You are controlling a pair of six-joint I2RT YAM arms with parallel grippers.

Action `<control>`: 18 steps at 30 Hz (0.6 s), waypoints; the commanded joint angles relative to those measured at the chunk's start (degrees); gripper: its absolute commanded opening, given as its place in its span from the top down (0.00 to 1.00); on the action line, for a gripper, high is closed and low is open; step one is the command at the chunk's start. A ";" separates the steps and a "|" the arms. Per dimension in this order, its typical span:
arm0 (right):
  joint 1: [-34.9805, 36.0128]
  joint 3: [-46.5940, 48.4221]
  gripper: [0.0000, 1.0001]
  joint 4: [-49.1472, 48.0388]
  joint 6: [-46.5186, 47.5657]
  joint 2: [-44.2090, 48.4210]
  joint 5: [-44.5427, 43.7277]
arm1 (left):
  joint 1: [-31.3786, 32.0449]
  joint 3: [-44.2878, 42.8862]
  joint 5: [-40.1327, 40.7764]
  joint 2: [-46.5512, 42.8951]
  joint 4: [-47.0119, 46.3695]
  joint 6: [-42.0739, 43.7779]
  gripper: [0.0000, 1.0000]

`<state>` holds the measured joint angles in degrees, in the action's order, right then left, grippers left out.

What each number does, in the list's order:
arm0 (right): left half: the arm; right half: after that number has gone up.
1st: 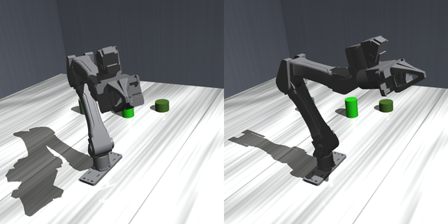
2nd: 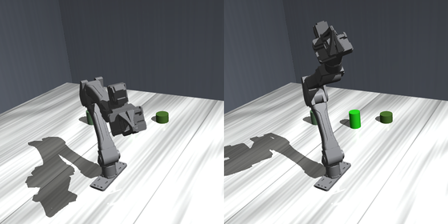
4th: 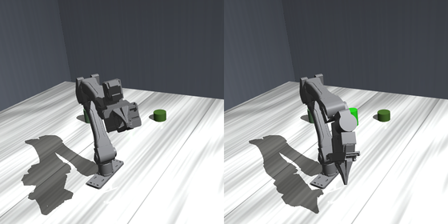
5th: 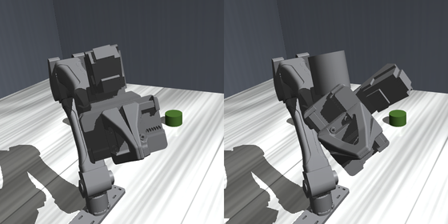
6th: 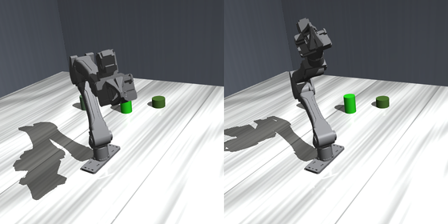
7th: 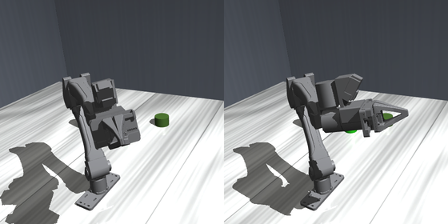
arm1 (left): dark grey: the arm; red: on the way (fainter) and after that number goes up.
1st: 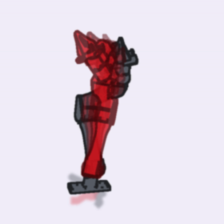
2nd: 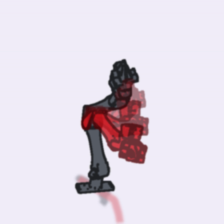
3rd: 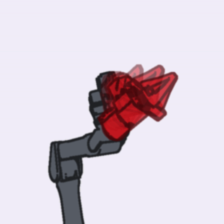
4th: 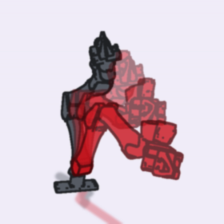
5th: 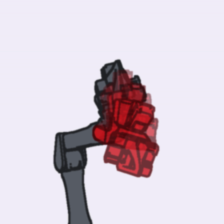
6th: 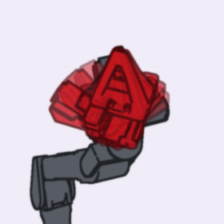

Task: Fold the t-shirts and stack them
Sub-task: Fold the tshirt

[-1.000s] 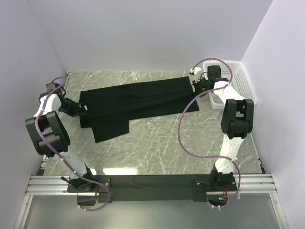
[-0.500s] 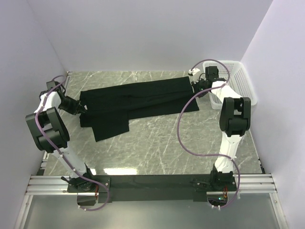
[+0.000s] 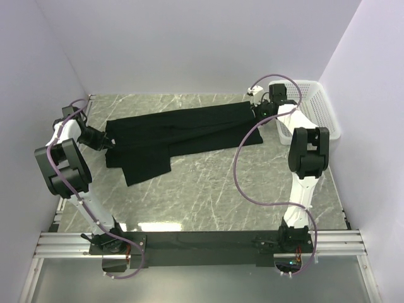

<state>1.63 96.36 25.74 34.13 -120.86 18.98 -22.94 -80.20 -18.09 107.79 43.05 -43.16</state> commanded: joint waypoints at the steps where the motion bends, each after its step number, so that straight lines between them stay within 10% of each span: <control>1: 0.39 2.96 1.00 -1.13 -0.29 -0.78 -1.84 | -0.26 -2.76 1.56 0.75 -1.39 0.09 0.99; 18: 0.74 5.33 0.96 -0.34 -0.73 -2.63 -3.16 | -0.35 -5.93 0.86 3.30 -0.95 0.00 0.99</control>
<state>2.22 98.59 26.24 33.91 -123.04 17.56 -22.92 -83.66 -18.15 110.91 43.09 -43.18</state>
